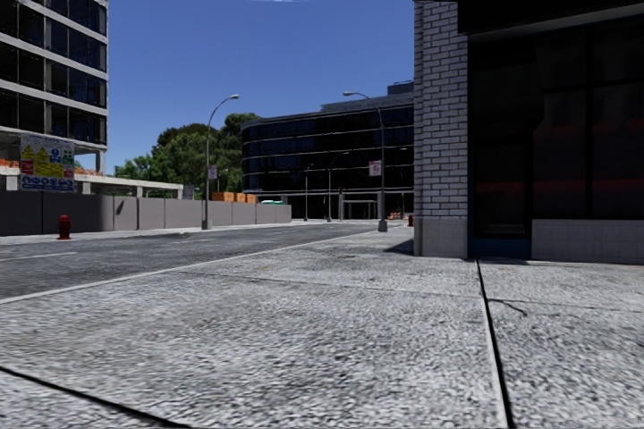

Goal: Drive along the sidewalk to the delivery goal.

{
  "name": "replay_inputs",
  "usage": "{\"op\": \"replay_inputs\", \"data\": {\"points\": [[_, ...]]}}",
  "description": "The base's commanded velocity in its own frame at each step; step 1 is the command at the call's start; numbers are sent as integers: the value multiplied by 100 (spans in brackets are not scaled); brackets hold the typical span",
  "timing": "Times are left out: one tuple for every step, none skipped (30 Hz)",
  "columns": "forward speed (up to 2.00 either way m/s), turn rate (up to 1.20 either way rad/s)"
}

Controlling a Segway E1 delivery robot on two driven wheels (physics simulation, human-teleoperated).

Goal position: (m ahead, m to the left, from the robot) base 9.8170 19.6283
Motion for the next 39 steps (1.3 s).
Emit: {"op": "replay_inputs", "data": {"points": [[104, 66], [104, 66], [104, 66], [104, 66], [104, 66], [104, 66], [104, 66], [104, 66], [104, 66], [104, 66], [104, 66], [104, 66], [104, 66], [104, 66], [104, 66], [104, 66], [104, 66], [104, 66], [104, 66], [104, 66], [104, 66], [104, 66], [104, 66], [104, 66], [104, 66], [104, 66], [104, 66], [104, 66], [104, 66], [104, 66], [104, 67], [104, 67], [104, 67], [104, 68], [104, 69], [104, 69], [104, 70], [104, 70], [104, 70]]}}
